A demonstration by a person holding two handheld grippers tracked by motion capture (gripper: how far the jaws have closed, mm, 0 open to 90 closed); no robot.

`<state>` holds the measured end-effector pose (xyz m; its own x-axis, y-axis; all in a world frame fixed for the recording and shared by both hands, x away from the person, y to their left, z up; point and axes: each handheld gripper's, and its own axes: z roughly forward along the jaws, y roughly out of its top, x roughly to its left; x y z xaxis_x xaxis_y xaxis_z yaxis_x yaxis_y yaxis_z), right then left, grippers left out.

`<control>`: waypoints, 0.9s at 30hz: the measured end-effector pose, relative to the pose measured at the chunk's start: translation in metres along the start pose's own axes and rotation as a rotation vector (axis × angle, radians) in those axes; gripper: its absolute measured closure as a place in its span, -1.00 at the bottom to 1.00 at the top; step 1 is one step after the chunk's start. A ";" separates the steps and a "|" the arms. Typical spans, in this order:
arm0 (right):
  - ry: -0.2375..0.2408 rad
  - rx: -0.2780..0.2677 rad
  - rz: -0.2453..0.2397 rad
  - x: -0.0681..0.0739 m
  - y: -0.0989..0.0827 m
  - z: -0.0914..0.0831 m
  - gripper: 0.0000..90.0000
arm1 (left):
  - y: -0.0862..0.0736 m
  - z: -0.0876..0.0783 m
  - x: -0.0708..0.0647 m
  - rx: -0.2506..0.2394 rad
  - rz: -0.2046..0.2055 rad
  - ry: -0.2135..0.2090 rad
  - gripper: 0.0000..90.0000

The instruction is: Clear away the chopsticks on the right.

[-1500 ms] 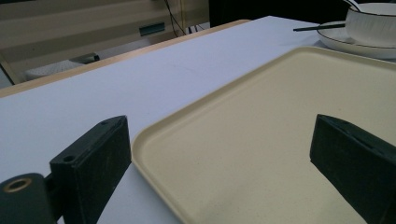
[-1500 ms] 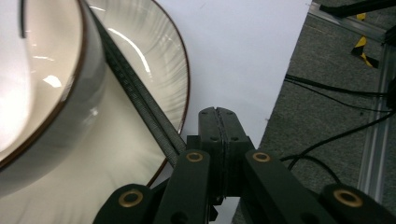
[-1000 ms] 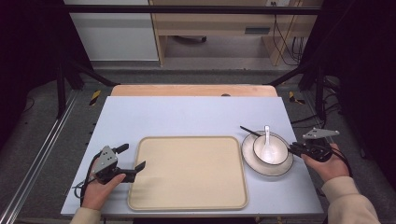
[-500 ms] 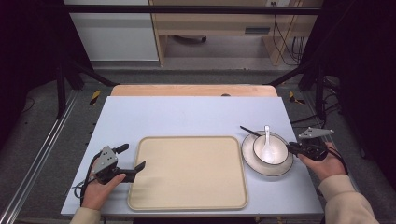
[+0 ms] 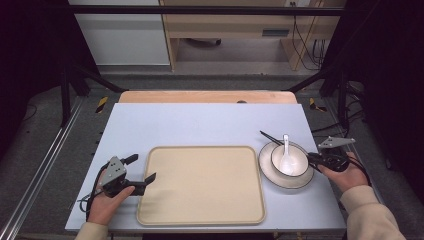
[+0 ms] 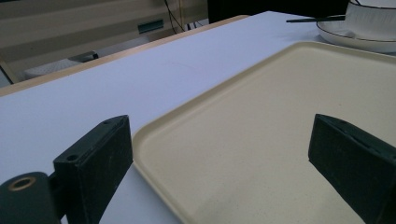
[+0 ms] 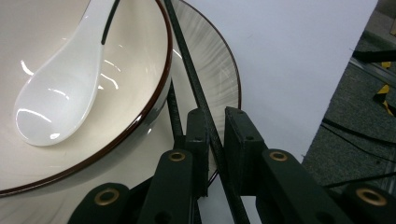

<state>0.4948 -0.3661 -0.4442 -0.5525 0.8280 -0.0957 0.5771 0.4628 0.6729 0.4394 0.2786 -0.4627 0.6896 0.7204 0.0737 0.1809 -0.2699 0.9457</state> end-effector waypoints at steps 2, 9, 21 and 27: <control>0.002 0.001 -0.012 0.001 0.000 0.001 0.80 | 0.000 0.000 0.000 0.000 0.001 0.000 -0.86; -0.009 0.006 -0.017 0.004 0.001 0.003 0.90 | 0.000 -0.001 0.000 -0.003 0.001 0.004 -0.86; -0.095 -0.134 0.087 0.027 0.020 -0.045 0.91 | 0.001 -0.005 0.002 -0.011 -0.002 0.032 -0.86; -0.029 -0.174 0.061 0.096 0.041 -0.066 0.90 | 0.001 -0.007 0.001 -0.011 0.000 0.042 -0.86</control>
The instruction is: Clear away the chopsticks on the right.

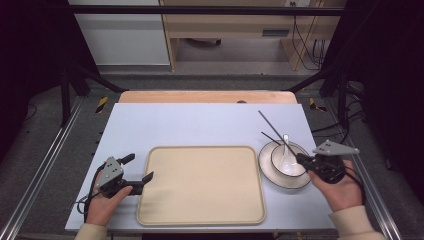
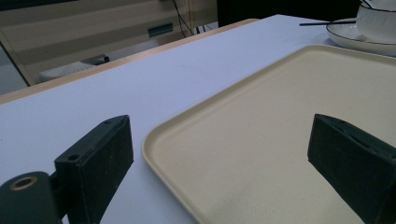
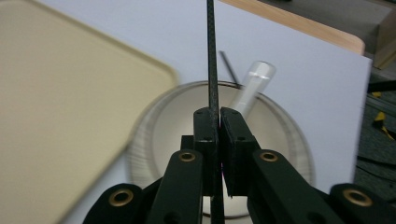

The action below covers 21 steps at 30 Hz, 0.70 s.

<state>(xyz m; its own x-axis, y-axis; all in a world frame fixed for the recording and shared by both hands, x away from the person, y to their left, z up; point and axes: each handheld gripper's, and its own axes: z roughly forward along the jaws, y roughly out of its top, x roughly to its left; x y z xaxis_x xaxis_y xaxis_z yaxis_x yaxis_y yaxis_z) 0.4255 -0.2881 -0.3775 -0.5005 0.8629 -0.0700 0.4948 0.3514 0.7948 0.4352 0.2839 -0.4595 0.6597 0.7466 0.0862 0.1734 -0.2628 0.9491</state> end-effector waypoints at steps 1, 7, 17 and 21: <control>0.007 0.003 -0.004 0.008 0.001 0.000 0.90 | 0.000 0.000 0.000 0.000 0.000 0.004 -0.86; 0.067 0.054 -0.051 0.068 0.001 0.017 0.90 | 0.000 -0.004 0.002 -0.006 -0.001 0.022 -0.86; 0.131 0.154 -0.054 0.120 -0.021 0.054 0.90 | 0.001 -0.004 0.002 -0.011 -0.003 0.019 -0.86; 0.154 0.185 -0.057 0.135 -0.027 0.065 0.90 | 0.001 -0.003 0.001 -0.010 -0.002 0.019 -0.86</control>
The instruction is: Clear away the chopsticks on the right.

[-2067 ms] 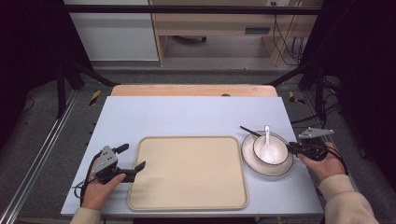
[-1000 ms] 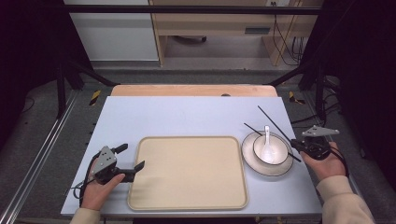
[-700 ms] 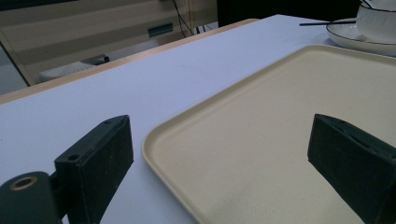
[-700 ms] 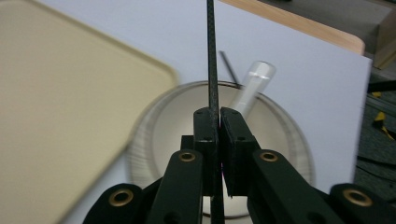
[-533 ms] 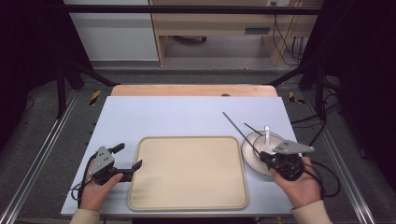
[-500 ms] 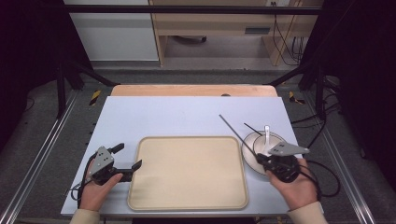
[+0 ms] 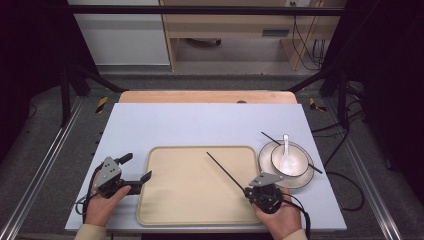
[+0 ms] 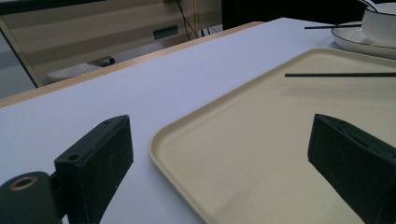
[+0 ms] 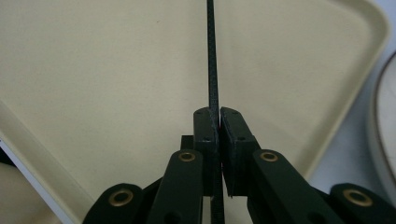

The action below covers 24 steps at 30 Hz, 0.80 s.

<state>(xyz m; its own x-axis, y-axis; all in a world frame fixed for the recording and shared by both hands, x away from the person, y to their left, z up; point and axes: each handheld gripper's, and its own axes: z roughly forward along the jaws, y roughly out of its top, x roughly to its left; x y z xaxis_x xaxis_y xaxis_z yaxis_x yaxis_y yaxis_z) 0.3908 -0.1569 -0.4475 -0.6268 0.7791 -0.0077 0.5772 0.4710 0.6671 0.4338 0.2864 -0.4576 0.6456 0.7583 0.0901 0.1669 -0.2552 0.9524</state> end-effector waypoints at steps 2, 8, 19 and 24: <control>0.004 0.011 0.004 0.008 0.002 0.006 0.90 | 0.001 0.000 0.000 0.000 0.003 -0.002 -0.86; 0.021 0.025 -0.005 0.019 0.004 0.016 0.90 | 0.001 0.000 0.000 0.000 0.005 -0.003 -0.86; -0.020 -0.115 0.023 -0.004 0.019 -0.018 0.17 | 0.000 0.001 0.001 0.003 0.006 -0.009 -0.86; -0.101 -0.235 0.064 -0.057 0.029 -0.064 -0.20 | 0.000 0.002 0.001 0.005 0.006 -0.009 -0.86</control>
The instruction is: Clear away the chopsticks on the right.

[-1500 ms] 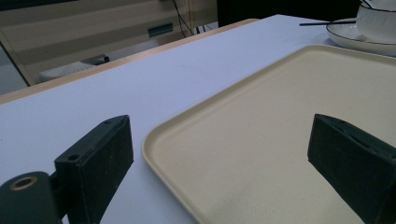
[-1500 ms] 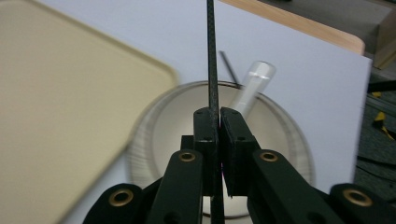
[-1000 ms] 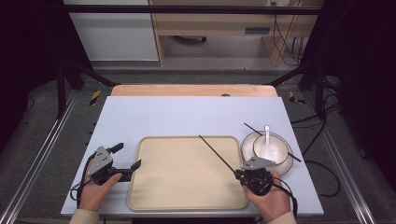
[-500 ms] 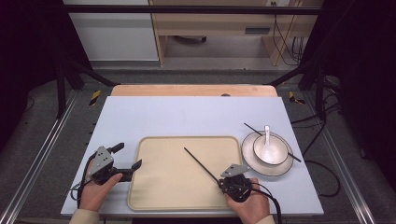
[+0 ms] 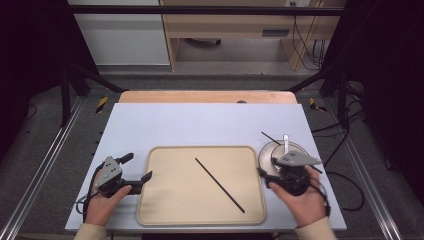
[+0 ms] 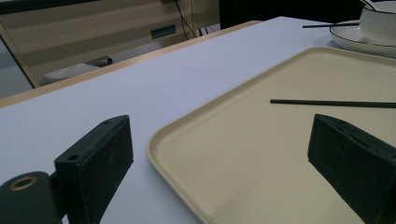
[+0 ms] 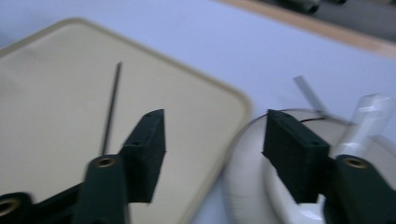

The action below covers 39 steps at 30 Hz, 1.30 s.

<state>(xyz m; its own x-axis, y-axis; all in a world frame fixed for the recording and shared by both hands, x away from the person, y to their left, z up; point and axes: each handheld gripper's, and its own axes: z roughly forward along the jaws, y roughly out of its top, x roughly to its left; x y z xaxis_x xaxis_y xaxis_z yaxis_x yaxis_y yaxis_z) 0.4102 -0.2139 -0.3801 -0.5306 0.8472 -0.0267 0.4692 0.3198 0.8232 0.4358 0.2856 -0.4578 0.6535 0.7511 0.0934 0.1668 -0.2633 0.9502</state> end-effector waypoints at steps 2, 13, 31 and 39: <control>-0.044 -0.047 -0.007 -0.024 0.005 -0.015 -0.32 | 0.000 0.000 0.000 0.002 0.000 0.001 -0.86; -0.174 0.039 -0.021 -0.127 -0.030 -0.046 0.14 | -0.001 0.001 0.000 0.008 0.000 0.001 -0.86; -0.054 0.159 -0.020 -0.156 -0.078 0.005 0.56 | -0.002 0.002 -0.001 0.018 0.003 -0.003 -0.86; -0.037 0.173 -0.058 -0.154 -0.077 0.013 0.58 | -0.002 0.003 -0.001 0.021 0.005 -0.005 -0.86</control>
<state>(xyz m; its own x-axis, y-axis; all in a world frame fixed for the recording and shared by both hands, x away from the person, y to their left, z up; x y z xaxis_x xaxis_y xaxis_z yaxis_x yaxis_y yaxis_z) 0.4647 -0.3639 -0.4469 -0.5351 0.8394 -0.0948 0.5547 0.4338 0.7100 0.4368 0.2838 -0.4602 0.6578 0.7470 0.0962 0.1791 -0.2793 0.9434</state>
